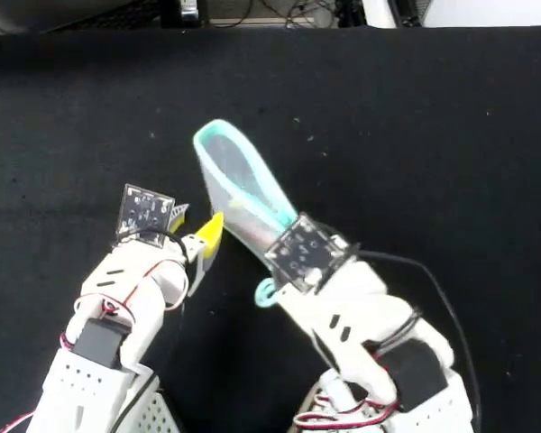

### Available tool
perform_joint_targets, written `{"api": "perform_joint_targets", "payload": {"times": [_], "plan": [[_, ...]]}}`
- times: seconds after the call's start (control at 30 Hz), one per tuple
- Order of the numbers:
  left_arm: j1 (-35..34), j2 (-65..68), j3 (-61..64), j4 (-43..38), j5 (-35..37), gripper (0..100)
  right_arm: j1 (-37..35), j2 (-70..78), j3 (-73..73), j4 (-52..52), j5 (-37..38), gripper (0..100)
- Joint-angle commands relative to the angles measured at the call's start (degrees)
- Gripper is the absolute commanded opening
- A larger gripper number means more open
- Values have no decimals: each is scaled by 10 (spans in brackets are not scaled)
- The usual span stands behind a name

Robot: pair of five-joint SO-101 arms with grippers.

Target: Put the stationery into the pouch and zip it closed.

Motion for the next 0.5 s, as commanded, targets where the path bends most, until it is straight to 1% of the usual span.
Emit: {"api": "perform_joint_targets", "payload": {"times": [0.0, 0.2, 0.4, 0.47], "plan": [[6, 1, 2, -24, 4, 191, 24, -7, -51, 36, 11, 170], [6, 0, 0, -21, 4, 191, 40, -7, -61, 39, 11, 165], [6, 0, 0, -21, 2, 191, 41, -7, -105, 55, 30, 12], [6, 0, 0, -21, 2, 191, 41, -2, -132, 76, 30, 31]]}}
